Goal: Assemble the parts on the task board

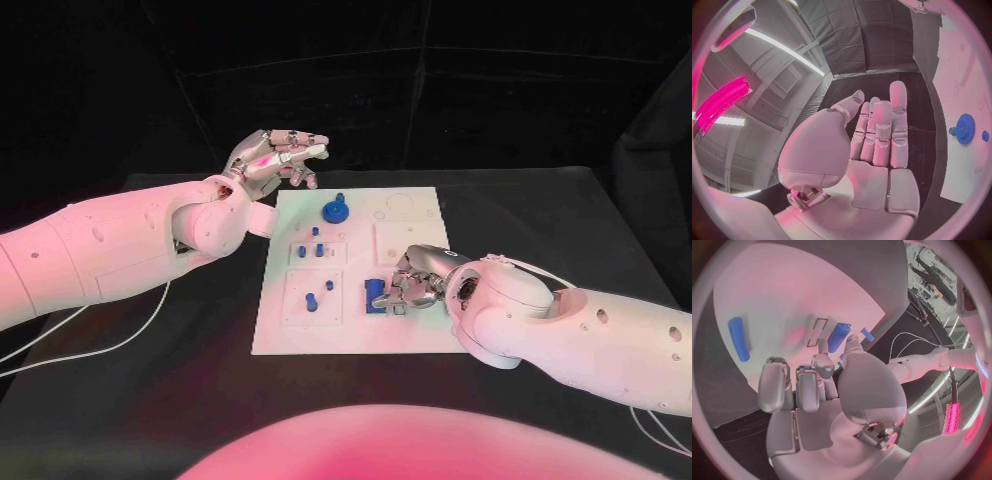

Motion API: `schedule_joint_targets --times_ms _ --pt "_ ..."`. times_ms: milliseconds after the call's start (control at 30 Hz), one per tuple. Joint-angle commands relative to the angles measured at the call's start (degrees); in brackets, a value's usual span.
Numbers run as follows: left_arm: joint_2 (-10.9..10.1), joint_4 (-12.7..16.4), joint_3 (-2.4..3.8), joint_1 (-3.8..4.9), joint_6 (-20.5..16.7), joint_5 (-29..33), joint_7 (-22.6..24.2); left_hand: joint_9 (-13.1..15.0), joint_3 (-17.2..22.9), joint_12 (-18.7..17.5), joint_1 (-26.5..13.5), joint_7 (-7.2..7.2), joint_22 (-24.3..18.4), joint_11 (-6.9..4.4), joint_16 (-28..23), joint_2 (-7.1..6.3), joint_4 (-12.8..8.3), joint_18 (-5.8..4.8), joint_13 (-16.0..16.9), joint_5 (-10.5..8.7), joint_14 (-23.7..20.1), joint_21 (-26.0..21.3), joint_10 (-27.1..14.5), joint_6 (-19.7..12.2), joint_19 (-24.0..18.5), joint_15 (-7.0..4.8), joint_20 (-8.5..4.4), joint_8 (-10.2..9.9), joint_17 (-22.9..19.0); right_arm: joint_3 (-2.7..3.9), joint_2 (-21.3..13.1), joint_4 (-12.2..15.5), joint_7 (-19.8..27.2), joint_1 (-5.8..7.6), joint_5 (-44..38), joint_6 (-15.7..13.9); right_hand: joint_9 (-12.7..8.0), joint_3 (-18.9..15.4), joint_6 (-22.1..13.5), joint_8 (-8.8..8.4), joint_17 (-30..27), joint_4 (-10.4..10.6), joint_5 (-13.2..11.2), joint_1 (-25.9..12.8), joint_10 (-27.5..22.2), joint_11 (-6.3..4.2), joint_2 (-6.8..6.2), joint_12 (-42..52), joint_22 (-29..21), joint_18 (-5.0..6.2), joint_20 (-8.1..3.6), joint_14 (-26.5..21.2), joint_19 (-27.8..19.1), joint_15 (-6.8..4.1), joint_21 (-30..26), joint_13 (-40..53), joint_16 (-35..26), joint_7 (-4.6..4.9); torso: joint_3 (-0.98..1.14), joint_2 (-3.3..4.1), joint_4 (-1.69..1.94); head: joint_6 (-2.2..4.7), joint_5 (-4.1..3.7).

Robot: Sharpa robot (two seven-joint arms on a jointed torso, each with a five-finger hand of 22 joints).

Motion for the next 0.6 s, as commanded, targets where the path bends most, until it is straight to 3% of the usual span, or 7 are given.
schedule_joint_targets --times_ms 33,167,300,433,600 --pt "0.1 0.1 0.04 0.09 0.7 0.1 0.2 0.0 -0.5 0.4 0.2 -0.08 -0.2 0.04 -0.3 0.41 -0.1 0.75 0.1 0.03 -0.5 -0.3 -0.6 -0.5 -0.1 0.05 0.24 0.2 -0.2 0.03 -0.1 0.4 1.1 0.09 -0.8 1.5 0.2 -0.1 -0.3 0.06 1.7 -0.4 0.0 0.9 -0.3 0.12 0.36 -0.3 0.1 -0.36 0.22 3.5 -0.3 0.20 -0.3 0.1 -0.2 -0.06 -0.04 -0.04 -0.02 -0.11 -0.14" --pt "0.1 0.0 0.04 0.09 0.7 0.1 0.1 0.0 -0.5 0.4 0.2 -0.08 -0.2 0.04 -0.3 0.41 -0.1 0.75 0.1 0.03 -0.5 -0.3 -0.6 -0.5 -0.1 0.05 0.24 0.2 -0.2 0.03 -0.1 0.2 0.7 0.09 -1.2 1.1 0.3 -0.2 -0.3 0.12 1.8 -0.3 0.1 1.2 -0.2 0.12 0.76 -0.3 0.2 -0.37 0.23 3.5 -0.3 0.21 -0.2 0.1 -0.2 -0.06 -0.05 -0.02 0.04 -0.07 -0.23" --pt "0.1 0.0 0.04 0.09 0.7 0.1 0.1 0.0 -0.5 0.4 0.2 -0.08 -0.2 0.04 -0.3 0.41 -0.1 0.75 0.1 0.03 -0.5 -0.3 -0.6 -0.5 -0.1 0.05 0.24 0.2 -0.2 0.03 0.3 -0.3 0.6 0.09 -1.4 0.3 0.6 -0.9 -0.1 0.32 1.8 1.1 0.1 0.3 -0.1 0.09 2.17 -0.3 0.3 -0.38 0.25 3.5 -0.3 0.20 -0.2 0.3 -0.2 -0.12 -0.12 -0.05 0.09 -0.03 -0.41" --pt "0.1 0.0 0.04 0.09 0.7 0.1 0.1 0.0 -0.5 0.4 0.2 -0.08 -0.2 0.04 -0.3 0.41 -0.1 0.75 0.1 0.03 -0.5 -0.3 -0.6 -0.5 -0.1 0.05 0.24 0.2 -0.2 0.03 0.6 -0.6 0.7 0.09 -1.4 -0.2 0.6 -1.0 -0.1 0.35 1.8 1.2 0.1 0.3 -0.1 0.09 2.26 -0.3 0.3 -0.39 0.25 3.5 -0.2 0.20 -0.2 0.3 -0.2 -0.12 -0.10 0.00 0.12 -0.03 -0.40" --pt "0.1 0.0 0.04 0.09 0.7 0.1 0.1 0.0 -0.5 0.4 0.2 -0.08 -0.2 0.04 -0.3 0.41 -0.1 0.75 0.1 0.03 -0.5 -0.3 -0.6 -0.5 -0.1 0.05 0.24 0.2 -0.2 0.03 -0.5 0.1 2.9 0.09 -0.9 -4.5 0.7 -1.3 -0.8 0.01 1.7 1.2 1.8 1.3 -0.1 0.21 2.76 -0.5 0.2 -0.37 0.29 3.5 -0.3 0.27 -0.2 0.2 -0.3 0.06 -0.09 -0.08 0.04 -0.09 -0.26"
